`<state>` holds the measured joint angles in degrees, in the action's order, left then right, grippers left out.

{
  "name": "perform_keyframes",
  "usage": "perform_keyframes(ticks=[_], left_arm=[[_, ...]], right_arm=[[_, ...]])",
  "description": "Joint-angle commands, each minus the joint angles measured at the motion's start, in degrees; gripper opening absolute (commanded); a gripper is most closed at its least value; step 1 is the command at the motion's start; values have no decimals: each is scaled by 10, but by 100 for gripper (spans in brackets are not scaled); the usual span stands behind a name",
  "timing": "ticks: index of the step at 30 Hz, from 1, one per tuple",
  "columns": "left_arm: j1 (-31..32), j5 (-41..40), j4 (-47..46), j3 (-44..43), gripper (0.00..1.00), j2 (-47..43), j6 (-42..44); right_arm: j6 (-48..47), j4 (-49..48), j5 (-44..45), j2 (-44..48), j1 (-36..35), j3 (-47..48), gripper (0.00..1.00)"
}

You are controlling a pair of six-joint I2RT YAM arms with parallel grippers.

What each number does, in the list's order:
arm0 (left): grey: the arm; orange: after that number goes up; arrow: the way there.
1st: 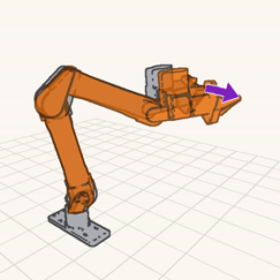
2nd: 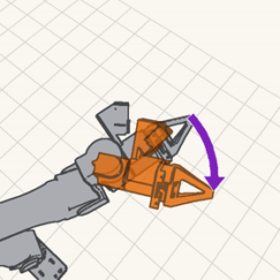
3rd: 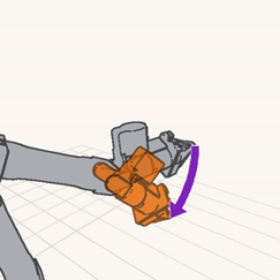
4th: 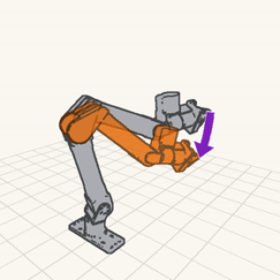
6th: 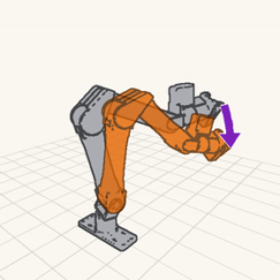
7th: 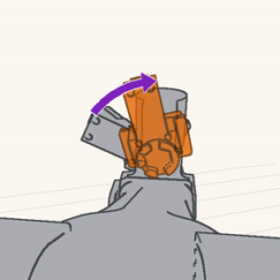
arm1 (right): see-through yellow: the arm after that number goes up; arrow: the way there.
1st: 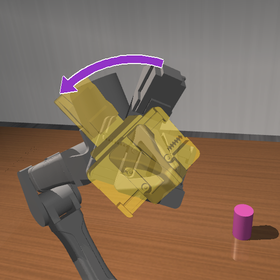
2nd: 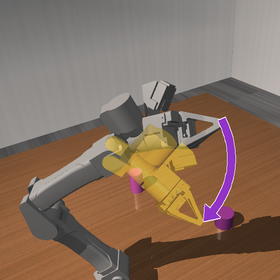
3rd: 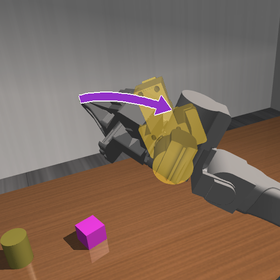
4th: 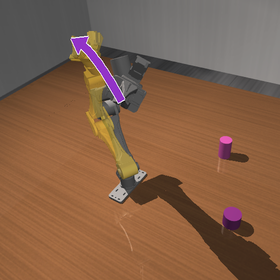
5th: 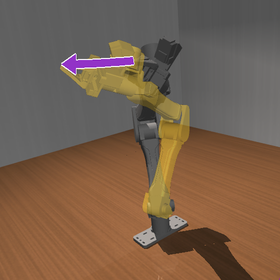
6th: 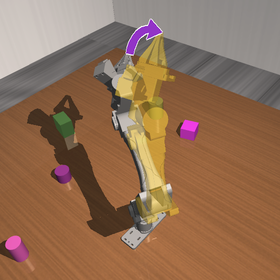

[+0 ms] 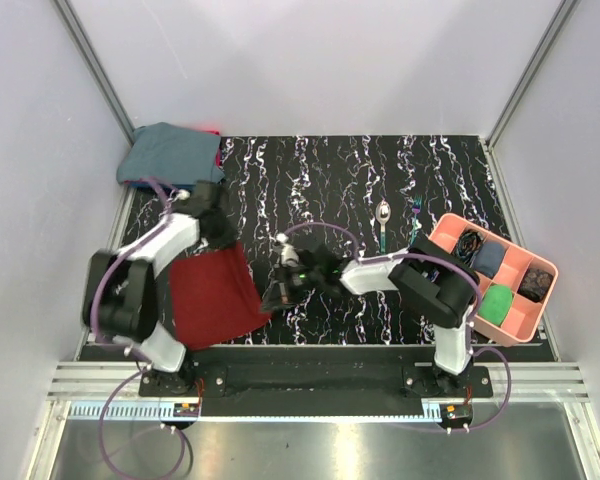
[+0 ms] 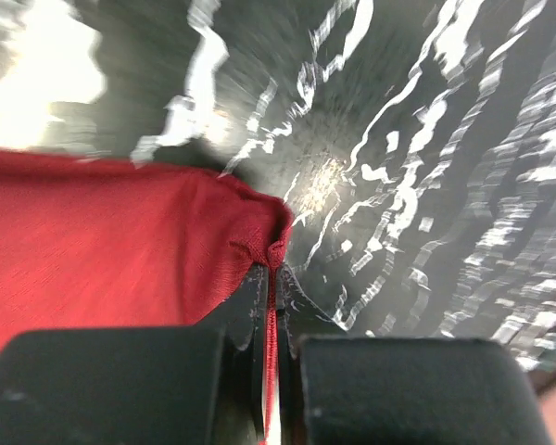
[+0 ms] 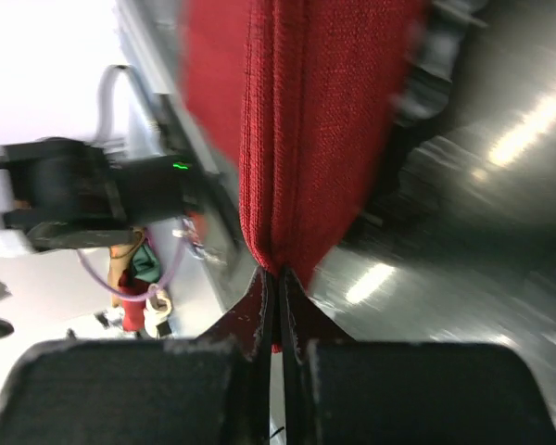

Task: Fold the napkin into a case and place the utensils inside
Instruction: Turn over the upper triangle folded napkin at the center of the board, then fold the square-folded napkin at the center of the board.

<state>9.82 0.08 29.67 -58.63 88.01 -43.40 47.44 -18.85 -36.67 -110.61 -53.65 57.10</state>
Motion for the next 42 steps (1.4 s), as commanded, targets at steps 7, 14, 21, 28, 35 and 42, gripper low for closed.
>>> perform_keyframes(ticks=[7, 14, 21, 28, 35, 42], left_arm=[[122, -76, -185, -118, 0, 156, -23], [161, -67, -181, -162, 0, 212, -25], [173, -12, -128, -215, 51, 212, 15], [170, 41, -10, -201, 66, 58, 132], [160, 4, 79, -41, 67, -104, 124], [100, -10, 118, 149, 68, -269, 63]], right_arm=[[-2, -82, -74, 64, 58, -167, 0], [-13, -47, -21, 91, 69, -204, 0], [-9, 32, 40, 142, 74, -218, 30], [-108, 257, 119, 223, 94, -168, 55], [-154, 296, 92, 156, 101, -67, 58], [-180, 303, 63, 79, 101, -29, 59]])
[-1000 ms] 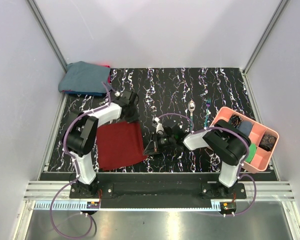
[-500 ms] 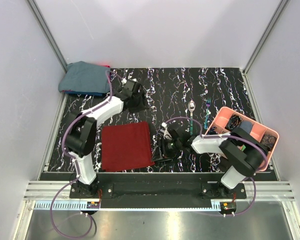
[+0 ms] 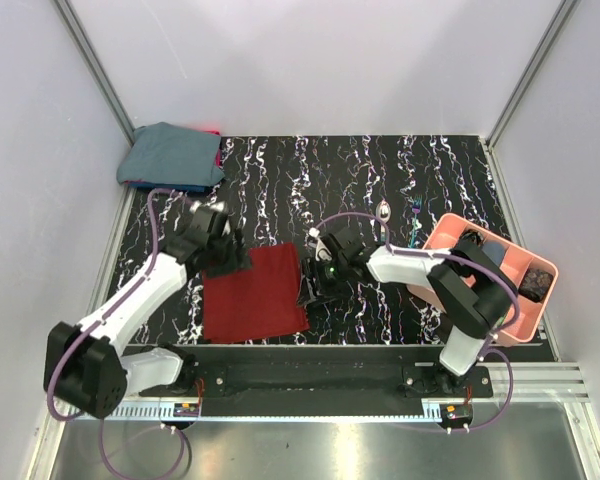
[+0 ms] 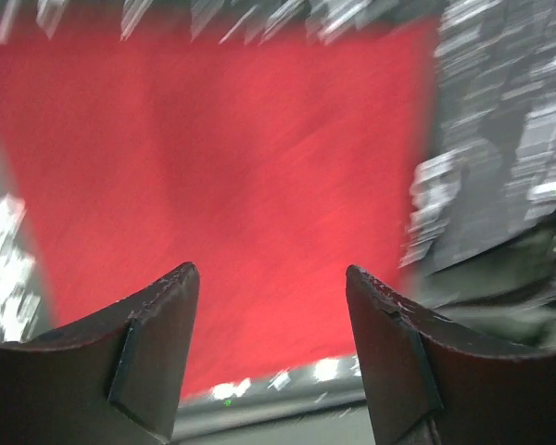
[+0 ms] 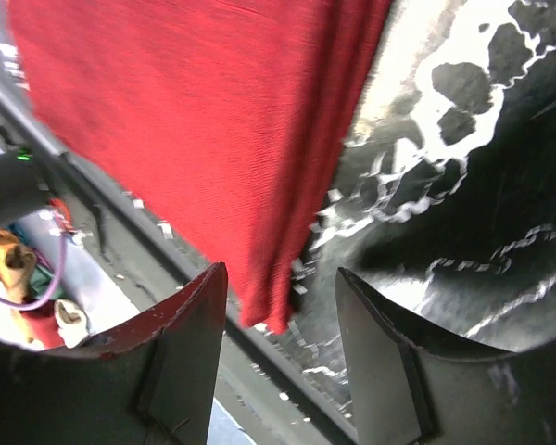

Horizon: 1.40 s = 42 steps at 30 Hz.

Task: Fold the napkin into a case and place the utensils inside
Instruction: Fold the square-folded napkin at the center of the board.

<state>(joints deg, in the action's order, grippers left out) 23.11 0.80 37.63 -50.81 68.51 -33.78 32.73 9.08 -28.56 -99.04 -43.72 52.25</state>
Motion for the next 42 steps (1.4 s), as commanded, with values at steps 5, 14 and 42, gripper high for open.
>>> perform_keyframes(ticks=[5, 14, 42], left_arm=[[-68, 2, 43, 99, 69, -123, -40], [-86, 38, -52, 54, 72, -44, -58], [-149, 114, -135, -3, 26, 165, -36]], right_arm=[[-47, 23, -3, -61, 2, 23, 55], [-22, -2, 62, -38, 66, -15, 2], [-64, 114, 116, 102, 124, -11, 42]])
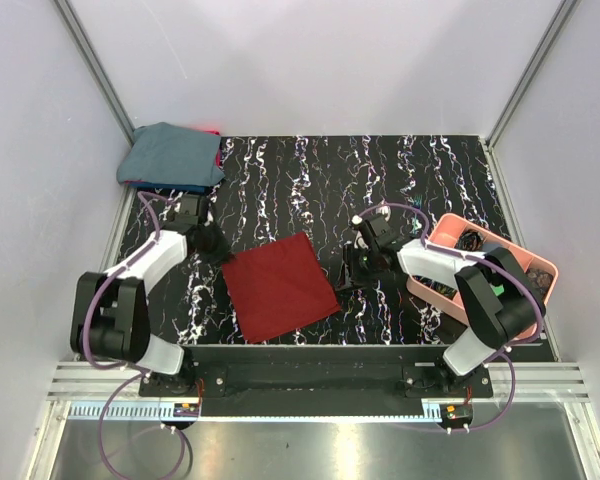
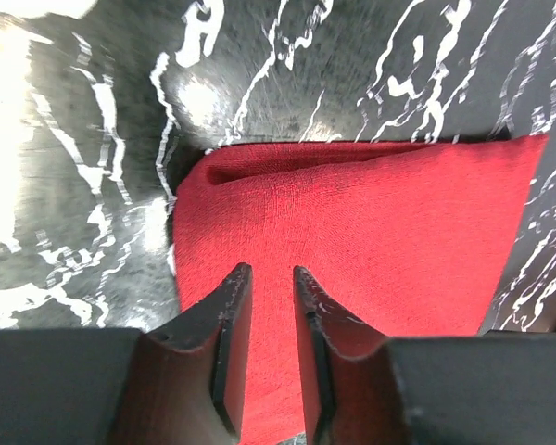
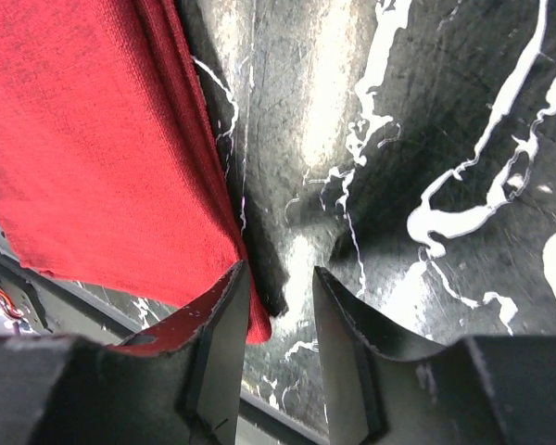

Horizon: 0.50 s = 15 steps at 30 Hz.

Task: Fold the napkin into a case and place the utensils inside
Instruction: Fold the square-folded napkin at the center of the board.

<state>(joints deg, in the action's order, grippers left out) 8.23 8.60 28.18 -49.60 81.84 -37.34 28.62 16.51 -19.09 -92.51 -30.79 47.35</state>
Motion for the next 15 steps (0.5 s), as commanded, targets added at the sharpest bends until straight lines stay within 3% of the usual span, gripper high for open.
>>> perform_keyframes(ticks=[1, 7, 10, 12, 13, 14, 15], left_arm=[[-1, 25, -41, -18, 25, 39, 1], [-14, -21, -52, -32, 21, 110, 18], [-22, -8, -66, -16, 19, 84, -8], [-24, -1, -67, -6, 31, 18, -26], [-33, 4, -60, -8, 40, -28, -30], [-39, 11, -37, -10, 55, -50, -33], [-47, 28, -25, -18, 59, -72, -30]], right_arm=[[-30, 52, 35, 45, -16, 48, 42], [-35, 130, 124, 23, -168, 172, 57], [-23, 140, 150, -14, -226, 229, 64], [-3, 149, 168, -42, -259, 261, 68], [5, 149, 175, -70, -269, 292, 69], [20, 149, 184, -84, -279, 309, 71], [27, 150, 188, -100, -291, 325, 72]])
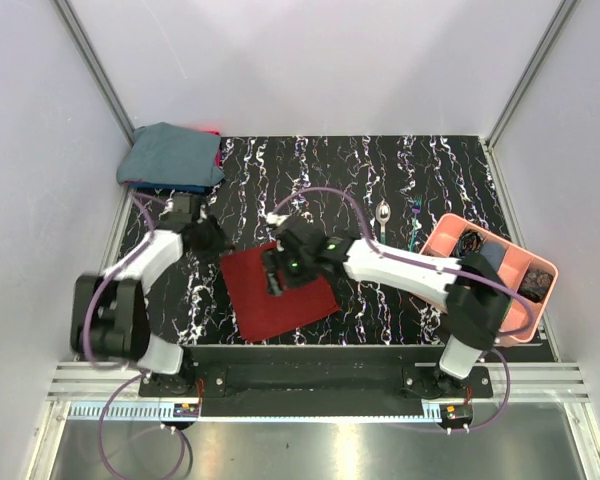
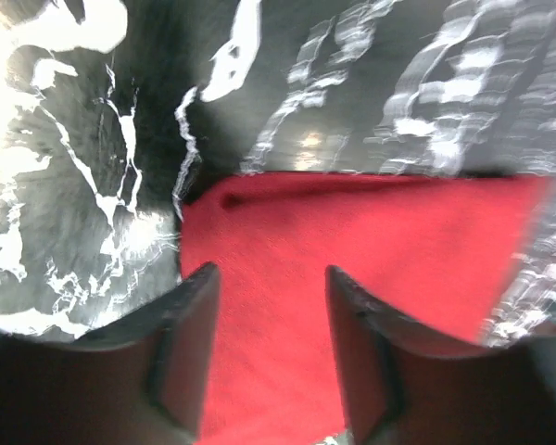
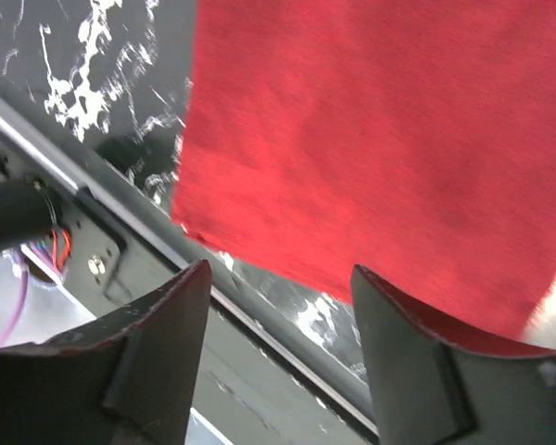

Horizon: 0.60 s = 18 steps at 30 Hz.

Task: Fold the napkin into a case and place the utensils inside
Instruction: Fold the square-folded napkin at the center of the board.

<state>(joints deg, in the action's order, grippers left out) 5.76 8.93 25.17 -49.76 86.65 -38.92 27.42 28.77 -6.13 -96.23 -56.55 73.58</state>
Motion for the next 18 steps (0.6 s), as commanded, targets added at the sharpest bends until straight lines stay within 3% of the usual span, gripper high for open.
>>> perform_keyframes(ticks=[1, 8, 12, 18], left_arm=[[-43, 27, 21, -23, 62, -159, -11], [-197, -59, 201, -75, 79, -307, -49], [-208, -164, 251, -98, 82, -337, -96], [-209, -179, 269, -112, 82, -330, -112]], right_arm=[[45, 27, 59, -96, -47, 100, 72], [79, 76, 120, -248, -86, 274, 72], [71, 139, 153, -341, -100, 381, 73], [77, 217, 198, -410, -121, 481, 65]])
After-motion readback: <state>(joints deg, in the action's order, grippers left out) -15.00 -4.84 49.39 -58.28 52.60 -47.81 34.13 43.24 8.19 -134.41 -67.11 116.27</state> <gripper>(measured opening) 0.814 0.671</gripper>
